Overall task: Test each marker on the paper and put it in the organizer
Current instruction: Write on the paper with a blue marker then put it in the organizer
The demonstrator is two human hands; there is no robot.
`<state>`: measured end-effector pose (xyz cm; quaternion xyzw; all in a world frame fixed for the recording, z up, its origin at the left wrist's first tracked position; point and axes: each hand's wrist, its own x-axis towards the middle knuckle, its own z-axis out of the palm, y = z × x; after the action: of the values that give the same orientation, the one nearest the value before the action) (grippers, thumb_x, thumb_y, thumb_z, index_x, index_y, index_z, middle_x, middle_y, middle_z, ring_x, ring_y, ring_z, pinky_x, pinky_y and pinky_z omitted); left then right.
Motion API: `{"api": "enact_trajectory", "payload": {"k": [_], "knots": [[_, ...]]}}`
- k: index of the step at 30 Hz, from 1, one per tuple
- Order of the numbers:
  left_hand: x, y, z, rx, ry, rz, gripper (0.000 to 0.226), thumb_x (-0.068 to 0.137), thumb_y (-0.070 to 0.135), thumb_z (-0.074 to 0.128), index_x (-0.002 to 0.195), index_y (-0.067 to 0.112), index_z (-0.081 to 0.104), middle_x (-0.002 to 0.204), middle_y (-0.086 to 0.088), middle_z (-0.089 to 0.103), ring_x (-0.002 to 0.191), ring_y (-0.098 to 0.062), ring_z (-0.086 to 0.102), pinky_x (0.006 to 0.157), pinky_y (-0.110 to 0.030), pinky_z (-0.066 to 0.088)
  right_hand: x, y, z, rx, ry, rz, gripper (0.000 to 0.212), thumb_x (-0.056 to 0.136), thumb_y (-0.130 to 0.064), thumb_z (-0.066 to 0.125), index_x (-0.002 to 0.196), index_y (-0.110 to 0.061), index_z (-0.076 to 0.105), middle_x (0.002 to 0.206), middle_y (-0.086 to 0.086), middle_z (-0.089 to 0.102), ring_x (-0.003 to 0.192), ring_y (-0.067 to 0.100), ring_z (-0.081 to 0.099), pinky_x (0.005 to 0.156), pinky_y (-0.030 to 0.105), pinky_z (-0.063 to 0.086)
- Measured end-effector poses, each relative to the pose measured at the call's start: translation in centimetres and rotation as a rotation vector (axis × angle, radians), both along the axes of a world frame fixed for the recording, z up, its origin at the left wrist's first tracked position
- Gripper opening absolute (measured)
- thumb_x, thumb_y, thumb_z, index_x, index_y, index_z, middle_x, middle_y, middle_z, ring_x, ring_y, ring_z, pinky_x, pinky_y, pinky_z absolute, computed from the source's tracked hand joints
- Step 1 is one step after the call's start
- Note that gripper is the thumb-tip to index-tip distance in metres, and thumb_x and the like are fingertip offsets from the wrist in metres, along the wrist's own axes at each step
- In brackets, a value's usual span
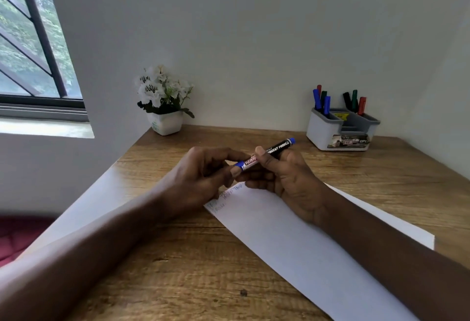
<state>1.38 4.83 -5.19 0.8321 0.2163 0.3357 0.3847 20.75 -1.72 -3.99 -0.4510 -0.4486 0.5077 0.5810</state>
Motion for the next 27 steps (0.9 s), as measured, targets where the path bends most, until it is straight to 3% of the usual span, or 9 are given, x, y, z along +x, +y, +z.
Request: {"api": "enact_trajectory", "payload": {"k": [4, 7, 10, 12, 15, 18, 21, 24, 27], "knots": [[-0.2, -0.2, -0.1, -0.047, 0.029, -0.042, 0.038, 0.108, 0.014, 0.047, 0.132, 0.035, 0.068, 0.067, 0.000, 0.054, 0.056, -0.016, 0.045, 0.054, -0.033, 0.039, 0.3, -0.1, 0.0, -0.009, 0.038, 0.018, 0.024, 0.101, -0.021, 0.057, 0.094, 0.001, 0.060, 0.090, 0.022, 0.076, 0.080, 0.029, 0.077, 0.069, 0.030, 0.064], [-0.4, -0.1, 0.3, -0.074, -0.038, 0.004, 0.029, 0.106, 0.017, 0.051, 0.129, 0.023, 0.068, 0.073, -0.002, 0.066, 0.057, -0.015, 0.053, 0.054, -0.027, 0.043, 0.2, 0.0, -0.1, 0.027, 0.066, -0.031, 0.029, 0.098, -0.028, 0.061, 0.094, 0.000, 0.068, 0.096, 0.024, 0.077, 0.082, 0.031, 0.078, 0.067, 0.030, 0.063], [-0.9, 0.9, 0.3, -0.041, -0.096, 0.154, 0.026, 0.096, 0.027, 0.070, 0.122, 0.025, 0.068, 0.093, -0.001, 0.078, 0.082, -0.024, 0.072, 0.073, -0.046, 0.058, 0.4, 0.2, -0.2, 0.037, 0.164, -0.123, 0.030, 0.095, -0.032, 0.064, 0.091, -0.003, 0.071, 0.091, 0.021, 0.077, 0.075, 0.026, 0.076, 0.065, 0.030, 0.063], [-1.3, 1.9, -0.1, 0.062, -0.067, 0.295, 0.022, 0.089, 0.031, 0.079, 0.110, 0.030, 0.073, 0.095, 0.006, 0.078, 0.090, -0.020, 0.074, 0.084, -0.051, 0.059, 0.6, 0.3, -0.2, 0.045, 0.159, -0.153, 0.030, 0.088, -0.036, 0.067, 0.088, -0.006, 0.070, 0.079, 0.013, 0.074, 0.068, 0.021, 0.070, 0.060, 0.029, 0.060], [-1.6, 2.6, -0.3, 0.220, 0.085, 0.482, 0.018, 0.082, 0.034, 0.084, 0.099, 0.034, 0.077, 0.088, 0.018, 0.075, 0.084, -0.005, 0.070, 0.078, -0.036, 0.059, 0.7, 0.4, -0.3, 0.056, 0.117, -0.138, 0.034, 0.084, -0.043, 0.065, 0.083, -0.009, 0.071, 0.068, 0.009, 0.066, 0.058, 0.019, 0.060, 0.052, 0.027, 0.052], [-1.5, 2.5, 0.1, 0.244, 0.261, 0.553, 0.018, 0.081, 0.042, 0.082, 0.097, 0.039, 0.076, 0.084, 0.023, 0.071, 0.079, 0.003, 0.064, 0.067, -0.020, 0.046, 0.7, 0.3, -0.4, 0.055, 0.026, -0.098, 0.039, 0.097, -0.042, 0.055, 0.094, -0.007, 0.073, 0.071, 0.010, 0.069, 0.060, 0.020, 0.062, 0.053, 0.027, 0.052], [-1.5, 2.5, 0.4, 0.224, 0.415, 0.528, 0.021, 0.083, 0.049, 0.078, 0.103, 0.041, 0.076, 0.084, 0.021, 0.068, 0.077, 0.004, 0.059, 0.061, -0.020, 0.040, 0.6, 0.2, -0.4, 0.067, -0.041, -0.065, 0.038, 0.103, -0.036, 0.051, 0.096, -0.006, 0.073, 0.077, 0.013, 0.073, 0.063, 0.021, 0.066, 0.057, 0.027, 0.054], [-1.5, 2.6, 0.5, 0.199, 0.461, 0.515, 0.030, 0.083, 0.055, 0.076, 0.109, 0.040, 0.076, 0.086, 0.019, 0.066, 0.079, 0.003, 0.059, 0.061, -0.021, 0.041, 0.4, 0.0, -0.5, 0.085, -0.121, -0.065, 0.030, 0.097, -0.031, 0.062, 0.096, -0.004, 0.074, 0.081, 0.015, 0.074, 0.067, 0.021, 0.067, 0.060, 0.027, 0.055], [-1.9, 2.7, 0.5, 0.169, 0.485, 0.525, 0.054, 0.078, 0.075, 0.066, 0.121, 0.042, 0.068, 0.112, 0.015, 0.065, 0.099, -0.004, 0.061, 0.081, -0.030, 0.051, 0.2, -0.2, -0.7, 0.114, -0.181, -0.076, 0.023, 0.080, -0.031, 0.077, 0.086, -0.009, 0.074, 0.074, 0.013, 0.071, 0.066, 0.022, 0.065, 0.059, 0.027, 0.053]]}}
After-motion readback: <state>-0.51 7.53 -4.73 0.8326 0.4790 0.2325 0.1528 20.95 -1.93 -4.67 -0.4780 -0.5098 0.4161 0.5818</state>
